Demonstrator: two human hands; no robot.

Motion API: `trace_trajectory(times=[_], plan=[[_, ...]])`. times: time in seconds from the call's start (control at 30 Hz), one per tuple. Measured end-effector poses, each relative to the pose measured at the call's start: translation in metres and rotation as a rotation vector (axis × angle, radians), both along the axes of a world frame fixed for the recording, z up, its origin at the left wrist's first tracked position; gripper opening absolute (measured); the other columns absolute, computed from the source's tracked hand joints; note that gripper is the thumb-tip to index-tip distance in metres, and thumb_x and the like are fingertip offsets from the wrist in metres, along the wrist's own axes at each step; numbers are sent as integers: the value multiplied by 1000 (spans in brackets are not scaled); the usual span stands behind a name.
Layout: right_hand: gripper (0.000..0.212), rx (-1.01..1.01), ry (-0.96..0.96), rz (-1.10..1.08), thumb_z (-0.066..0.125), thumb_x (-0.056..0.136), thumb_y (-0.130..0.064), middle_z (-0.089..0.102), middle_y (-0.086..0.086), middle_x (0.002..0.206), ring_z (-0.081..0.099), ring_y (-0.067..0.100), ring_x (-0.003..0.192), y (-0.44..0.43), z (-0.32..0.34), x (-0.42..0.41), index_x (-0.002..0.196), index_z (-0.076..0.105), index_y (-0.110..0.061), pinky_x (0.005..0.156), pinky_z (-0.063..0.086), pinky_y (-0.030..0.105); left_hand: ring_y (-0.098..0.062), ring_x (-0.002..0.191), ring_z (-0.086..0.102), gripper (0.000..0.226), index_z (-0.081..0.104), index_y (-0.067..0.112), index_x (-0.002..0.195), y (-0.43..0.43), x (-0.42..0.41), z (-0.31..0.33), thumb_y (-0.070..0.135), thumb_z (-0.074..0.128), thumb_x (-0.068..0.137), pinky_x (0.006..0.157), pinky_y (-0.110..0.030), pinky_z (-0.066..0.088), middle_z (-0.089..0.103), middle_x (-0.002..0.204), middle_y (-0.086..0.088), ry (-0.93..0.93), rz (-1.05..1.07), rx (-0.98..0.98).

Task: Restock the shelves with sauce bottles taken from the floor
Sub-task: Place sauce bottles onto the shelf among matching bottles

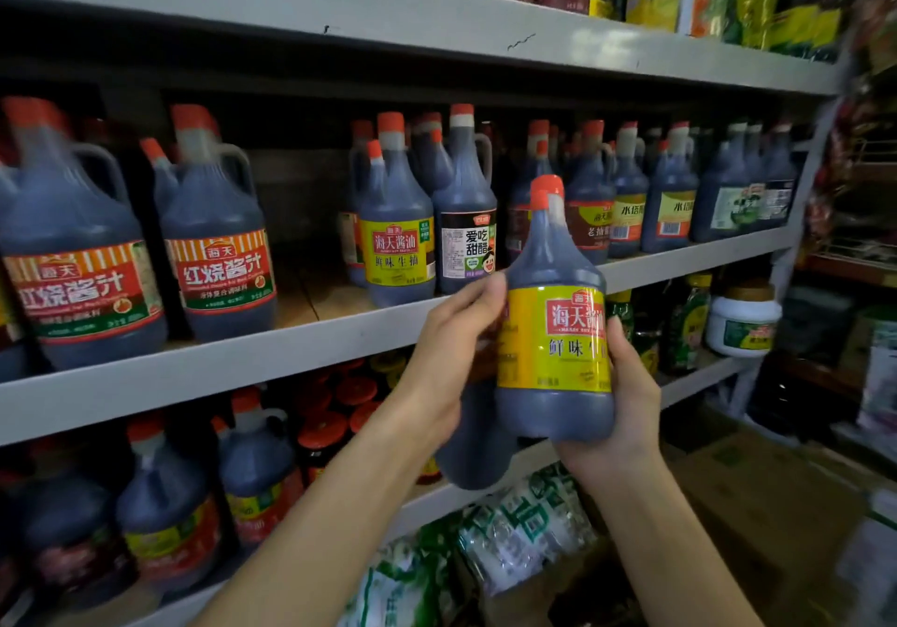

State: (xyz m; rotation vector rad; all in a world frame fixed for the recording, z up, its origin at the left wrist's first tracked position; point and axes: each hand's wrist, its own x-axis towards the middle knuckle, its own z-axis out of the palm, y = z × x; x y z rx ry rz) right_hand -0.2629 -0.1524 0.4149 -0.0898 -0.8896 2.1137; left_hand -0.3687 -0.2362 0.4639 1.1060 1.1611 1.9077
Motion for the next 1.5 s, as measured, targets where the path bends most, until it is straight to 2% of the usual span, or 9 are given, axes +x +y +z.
trace_trajectory(times=[0.1,0.2,0.3,0.5,0.77,0.9,1.1,1.23,1.5], plan=[[60,-100,51,10,59,77,-54,69,18,116,64,36,104,3,5,-7,120,69,-12,101,43,55,-14,64,63,44,69,20,117,-8,-10,0,46,61,83,58,-22,51,63,73,5,-3,16,-4],[52,-53,99,-44,58,80,-51,72,14,107,70,31,92,17,15,-9,115,68,-14,89,52,48,-28,82,71,42,68,24,120,-13,-22,-4,41,60,83,76,-33,56,67,81,-2,-27,55,-7],[42,37,85,-123,57,83,-46,73,13,102,71,29,87,28,22,-9,106,73,-15,83,56,45,-32,88,74,30,68,24,117,-14,-31,-8,33,56,91,72,-30,58,71,85,-5,-7,64,-42],[36,155,3,-145,56,88,-42,76,14,100,75,29,88,31,27,-14,96,81,-18,73,60,40,-30,79,75,34,70,22,108,-8,-38,-4,36,59,80,66,-29,59,76,88,-7,21,27,-87],[60,258,-1,-178,79,72,-48,68,23,117,64,38,107,32,30,-17,116,70,-9,100,47,59,-16,65,71,19,74,21,95,4,-29,-8,24,56,92,54,-22,56,72,72,4,-3,10,-106],[62,237,-9,-188,76,73,-46,66,27,121,62,41,110,33,32,-16,119,68,-6,102,46,61,-16,72,73,26,78,24,93,4,-25,-8,36,61,78,58,-22,56,75,80,1,10,-4,-81],[62,221,-30,-271,71,79,-46,64,29,123,63,43,108,16,28,-29,125,62,-6,96,51,58,-15,103,70,51,65,18,121,-3,-13,-15,36,72,73,79,-23,56,74,113,-1,69,2,22],[53,299,-109,-302,61,87,-44,68,26,118,65,43,108,0,27,-42,123,62,-6,96,50,63,-16,101,70,54,63,20,118,-17,-14,-19,31,75,67,76,-22,55,74,108,0,51,128,61],[39,701,-414,-157,63,93,-38,74,2,114,71,18,103,-15,59,-52,129,62,-22,88,58,39,-12,83,74,33,75,21,97,-56,-18,-27,29,76,65,64,-17,55,77,93,-3,-16,341,171]])
